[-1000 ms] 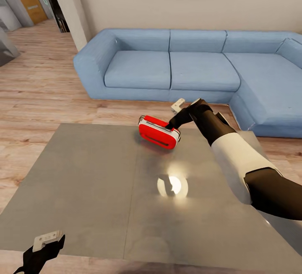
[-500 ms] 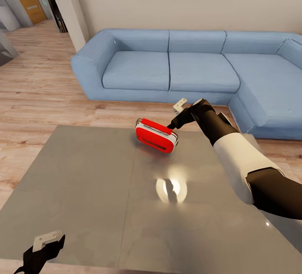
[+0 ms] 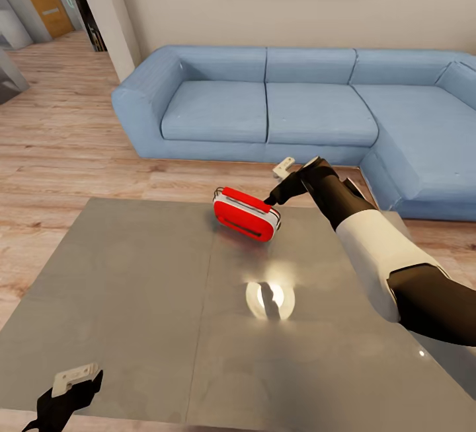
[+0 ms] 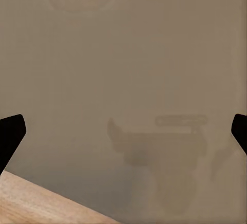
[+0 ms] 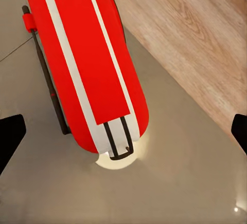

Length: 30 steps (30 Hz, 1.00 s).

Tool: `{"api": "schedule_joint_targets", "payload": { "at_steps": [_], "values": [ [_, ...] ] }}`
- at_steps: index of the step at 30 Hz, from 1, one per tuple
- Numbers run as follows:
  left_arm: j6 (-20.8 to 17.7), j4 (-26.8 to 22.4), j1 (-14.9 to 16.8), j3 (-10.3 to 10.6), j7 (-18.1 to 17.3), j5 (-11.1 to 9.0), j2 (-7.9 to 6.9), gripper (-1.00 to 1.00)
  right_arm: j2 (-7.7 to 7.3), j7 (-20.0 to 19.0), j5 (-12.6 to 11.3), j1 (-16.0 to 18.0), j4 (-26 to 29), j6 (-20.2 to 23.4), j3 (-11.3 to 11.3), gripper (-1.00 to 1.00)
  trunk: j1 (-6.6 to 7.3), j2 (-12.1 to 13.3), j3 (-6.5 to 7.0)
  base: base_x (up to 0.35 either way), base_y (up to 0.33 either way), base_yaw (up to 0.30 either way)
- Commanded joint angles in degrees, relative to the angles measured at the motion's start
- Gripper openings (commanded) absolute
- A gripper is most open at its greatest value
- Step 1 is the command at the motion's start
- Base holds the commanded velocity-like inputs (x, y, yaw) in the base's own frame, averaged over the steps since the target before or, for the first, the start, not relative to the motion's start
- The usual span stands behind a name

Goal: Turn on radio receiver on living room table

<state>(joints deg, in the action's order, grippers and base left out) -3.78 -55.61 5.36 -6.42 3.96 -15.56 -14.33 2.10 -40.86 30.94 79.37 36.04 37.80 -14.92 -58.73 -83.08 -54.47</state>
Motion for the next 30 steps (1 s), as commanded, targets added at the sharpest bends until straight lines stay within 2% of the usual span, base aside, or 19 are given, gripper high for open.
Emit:
{"api": "schedule_joint_targets", "payload": {
  "at_steps": [1,30],
  "values": [
    [0.0,0.0,0.0,0.0,0.0,0.0,0.00,1.00,0.00,0.0,0.0,0.0,0.0,0.0,0.0,1.00,0.00,0.0,0.00,0.000,0.000,0.000],
    [0.0,0.0,0.0,0.0,0.0,0.0,0.00,1.00,0.04,0.0,0.0,0.0,0.0,0.1,0.0,1.00,0.00,0.0,-0.25,0.000,0.000,0.007]
  ]
}}
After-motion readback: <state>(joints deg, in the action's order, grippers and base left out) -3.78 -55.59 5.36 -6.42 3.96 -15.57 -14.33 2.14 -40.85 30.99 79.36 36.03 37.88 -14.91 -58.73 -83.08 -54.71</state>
